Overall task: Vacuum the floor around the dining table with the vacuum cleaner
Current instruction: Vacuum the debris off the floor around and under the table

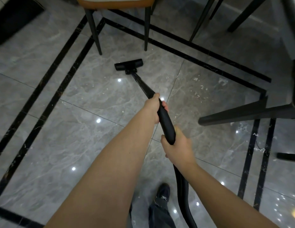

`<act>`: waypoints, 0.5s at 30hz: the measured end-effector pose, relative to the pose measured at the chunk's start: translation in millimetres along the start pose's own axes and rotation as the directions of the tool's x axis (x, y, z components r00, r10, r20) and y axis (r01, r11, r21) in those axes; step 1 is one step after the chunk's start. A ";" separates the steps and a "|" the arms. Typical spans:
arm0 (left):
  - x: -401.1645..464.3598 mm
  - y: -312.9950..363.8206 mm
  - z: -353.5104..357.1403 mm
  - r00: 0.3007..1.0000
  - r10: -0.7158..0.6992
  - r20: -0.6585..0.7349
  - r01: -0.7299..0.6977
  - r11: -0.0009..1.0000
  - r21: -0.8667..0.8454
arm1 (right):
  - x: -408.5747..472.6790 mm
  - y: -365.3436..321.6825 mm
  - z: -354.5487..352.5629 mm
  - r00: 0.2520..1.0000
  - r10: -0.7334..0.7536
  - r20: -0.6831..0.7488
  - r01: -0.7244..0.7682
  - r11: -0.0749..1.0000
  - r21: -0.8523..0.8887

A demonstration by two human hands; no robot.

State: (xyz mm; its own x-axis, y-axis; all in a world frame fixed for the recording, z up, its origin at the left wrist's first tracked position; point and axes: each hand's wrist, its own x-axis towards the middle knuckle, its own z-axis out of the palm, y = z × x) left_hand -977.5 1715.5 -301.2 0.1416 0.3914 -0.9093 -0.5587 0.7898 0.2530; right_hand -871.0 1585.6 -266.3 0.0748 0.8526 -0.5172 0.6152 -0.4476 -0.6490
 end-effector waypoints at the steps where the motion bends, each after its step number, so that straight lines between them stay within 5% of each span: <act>1: -4.0 -6.0 0.6 1.000 -0.001 -0.002 0.001 1.000 0.007 | -7.4 1.8 -1.6 1.000 0.013 0.004 -0.013 1.000 0.011; 15: -14.9 13.5 -34.5 0.997 0.043 -0.060 -0.044 0.999 -0.027 | -6.4 -21.2 29.0 0.999 -0.014 0.050 0.017 0.998 -0.060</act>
State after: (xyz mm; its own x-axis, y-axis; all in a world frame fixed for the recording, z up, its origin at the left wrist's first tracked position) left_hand -1015.3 1704.0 -295.7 0.0680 0.3955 -0.9159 -0.5867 0.7584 0.2839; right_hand -907.3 1581.8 -265.4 0.0272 0.8443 -0.5352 0.6624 -0.4162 -0.6229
